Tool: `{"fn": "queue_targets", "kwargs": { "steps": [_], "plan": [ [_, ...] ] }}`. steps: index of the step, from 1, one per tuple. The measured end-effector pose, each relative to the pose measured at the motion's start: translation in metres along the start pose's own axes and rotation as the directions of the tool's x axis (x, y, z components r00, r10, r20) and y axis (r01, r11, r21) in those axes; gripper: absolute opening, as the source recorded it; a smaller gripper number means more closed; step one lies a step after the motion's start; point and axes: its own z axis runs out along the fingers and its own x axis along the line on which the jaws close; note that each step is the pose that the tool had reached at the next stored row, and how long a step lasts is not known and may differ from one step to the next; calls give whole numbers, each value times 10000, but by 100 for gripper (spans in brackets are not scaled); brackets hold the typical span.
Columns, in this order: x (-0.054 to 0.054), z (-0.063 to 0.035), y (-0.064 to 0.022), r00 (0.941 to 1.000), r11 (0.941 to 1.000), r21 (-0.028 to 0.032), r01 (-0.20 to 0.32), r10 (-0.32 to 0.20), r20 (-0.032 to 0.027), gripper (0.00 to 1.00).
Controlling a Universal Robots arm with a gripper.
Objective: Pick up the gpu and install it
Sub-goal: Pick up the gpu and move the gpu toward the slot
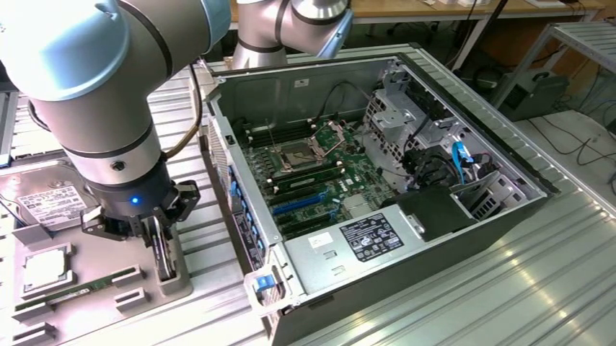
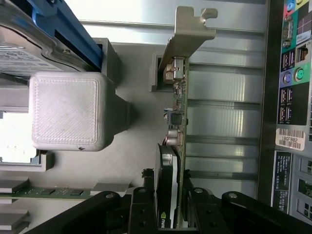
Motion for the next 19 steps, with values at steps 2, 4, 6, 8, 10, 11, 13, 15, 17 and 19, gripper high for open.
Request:
{"fn": "queue_targets", "kwargs": {
  "steps": [2,4,6,8,10,11,13,15,17,19],
  "plan": [
    [0,0,0,9999,9999,-3,158,-158,-8,33],
    [0,0,0,9995,9995,-6,313,-313,-14,33],
    [-1,0,0,9994,9994,-6,348,-348,-16,33],
    [-1,0,0,9994,9994,-6,360,-360,-17,33],
    [-1,0,0,9993,9994,-6,360,-360,-17,33],
    [-1,0,0,9993,9993,-6,361,-361,-17,33],
    [-1,1,0,9993,9994,-7,360,-360,-16,32],
    [-1,0,0,9993,9994,-6,360,-360,-17,28],
    [-1,1,0,9993,9993,-6,361,-361,-17,28],
    [-1,1,0,9993,9993,-6,361,-361,-17,28]
  ]
}}
